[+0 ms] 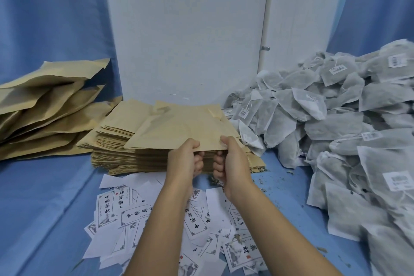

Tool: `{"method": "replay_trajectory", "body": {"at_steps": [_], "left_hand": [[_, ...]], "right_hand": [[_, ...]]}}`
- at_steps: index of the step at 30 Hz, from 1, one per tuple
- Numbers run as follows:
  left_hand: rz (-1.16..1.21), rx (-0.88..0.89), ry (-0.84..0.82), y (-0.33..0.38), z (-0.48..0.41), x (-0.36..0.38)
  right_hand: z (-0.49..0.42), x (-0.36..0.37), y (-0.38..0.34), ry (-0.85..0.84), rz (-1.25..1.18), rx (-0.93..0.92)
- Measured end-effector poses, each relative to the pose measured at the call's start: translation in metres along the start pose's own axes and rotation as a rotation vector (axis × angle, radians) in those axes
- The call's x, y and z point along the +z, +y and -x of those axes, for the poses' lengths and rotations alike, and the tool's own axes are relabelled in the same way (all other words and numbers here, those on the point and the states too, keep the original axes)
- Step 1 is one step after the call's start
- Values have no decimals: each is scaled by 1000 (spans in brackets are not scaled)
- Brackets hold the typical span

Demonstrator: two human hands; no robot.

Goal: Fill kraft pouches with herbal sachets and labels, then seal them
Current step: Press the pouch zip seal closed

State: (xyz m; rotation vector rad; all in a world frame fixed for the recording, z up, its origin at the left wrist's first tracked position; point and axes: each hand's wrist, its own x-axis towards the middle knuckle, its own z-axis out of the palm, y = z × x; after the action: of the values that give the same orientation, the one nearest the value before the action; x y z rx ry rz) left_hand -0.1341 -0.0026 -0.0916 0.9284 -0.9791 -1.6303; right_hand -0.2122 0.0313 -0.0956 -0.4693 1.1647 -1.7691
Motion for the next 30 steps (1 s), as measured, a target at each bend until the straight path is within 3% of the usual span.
{"method": "replay_trajectory", "body": {"at_steps": [2,6,12,16,24,26,30], "left_hand": [[-13,-15,-4,3,-1,-4],[55,84,191,8,-6,-15],[-53,117,209,10,-3,-20],[7,212,387,14,-9,-36],[199,288,497,15,-11,-38],[246,272,469,16,-9,-38],[330,164,251,20,-5,-31]], "right_hand": [[-1,-1,-3,-24,61,-2],[-3,-7,-10,21,11,-27],[-5,-11,-10,50,3,-15],[-8,-17,-14,81,20,6],[-3,-12,-10,41,-25,80],[-2,-10,-7,5,-34,99],[1,-1,0,-119,2,147]]}}
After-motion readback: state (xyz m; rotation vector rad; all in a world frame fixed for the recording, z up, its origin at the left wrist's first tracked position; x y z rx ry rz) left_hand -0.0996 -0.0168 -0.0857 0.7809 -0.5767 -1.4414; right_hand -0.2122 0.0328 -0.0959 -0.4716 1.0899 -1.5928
